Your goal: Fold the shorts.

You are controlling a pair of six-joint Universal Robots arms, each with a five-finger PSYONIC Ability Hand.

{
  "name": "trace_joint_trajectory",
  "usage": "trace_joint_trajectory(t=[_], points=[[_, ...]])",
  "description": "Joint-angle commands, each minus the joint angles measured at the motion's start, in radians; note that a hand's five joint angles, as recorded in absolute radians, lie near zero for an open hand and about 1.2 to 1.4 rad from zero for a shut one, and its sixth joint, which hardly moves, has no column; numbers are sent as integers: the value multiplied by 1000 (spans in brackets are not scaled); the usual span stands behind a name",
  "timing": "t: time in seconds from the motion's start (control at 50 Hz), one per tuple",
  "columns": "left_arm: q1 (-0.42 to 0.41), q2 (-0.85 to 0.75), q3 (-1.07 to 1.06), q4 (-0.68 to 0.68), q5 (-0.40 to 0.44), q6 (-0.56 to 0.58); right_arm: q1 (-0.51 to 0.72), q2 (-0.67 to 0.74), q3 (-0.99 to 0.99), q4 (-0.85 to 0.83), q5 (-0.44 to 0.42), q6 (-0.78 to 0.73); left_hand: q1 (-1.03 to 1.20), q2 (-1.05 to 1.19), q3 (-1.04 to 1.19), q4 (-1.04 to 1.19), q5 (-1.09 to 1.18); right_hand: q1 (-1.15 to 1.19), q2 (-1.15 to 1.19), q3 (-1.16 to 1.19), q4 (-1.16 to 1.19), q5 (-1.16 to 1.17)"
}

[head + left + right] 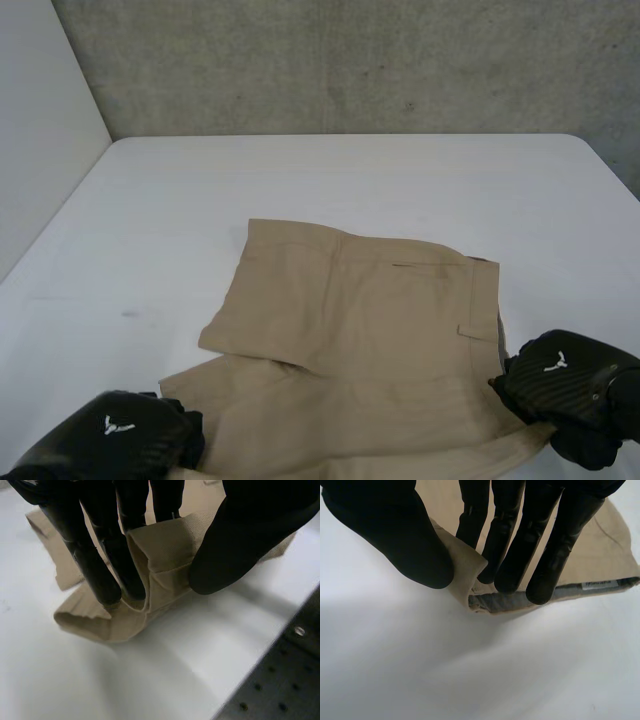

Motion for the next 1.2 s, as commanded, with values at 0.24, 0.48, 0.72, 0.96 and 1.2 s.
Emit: trace_joint_trajectory(t=[0.24,0.48,0.72,0.96,1.2], points=[[56,-656,389,654,-54,90,126,427,-319,-386,71,358,294,199,206,202,257,455,222,217,205,233],[24,-1181,945,689,-96,99,214,706,-536,-651,332,432,294,199,206,202,257,455,222,217,205,233],[1,-1373,1112,922,-90,159,254,795,-591,-825,404,426,294,199,206,202,257,455,222,217,205,233],[-25,-1423,1125,976,-90,212,257,791,-614,-894,490,449,-927,-1023,-1016,-1020,-965,-767,-1000,-1005,-1017,-988],[-50,-1079,852,1017,-96,194,248,502,-493,-954,442,656,-927,-1023,-1016,-1020,-965,-767,-1000,-1005,-1017,-988]])
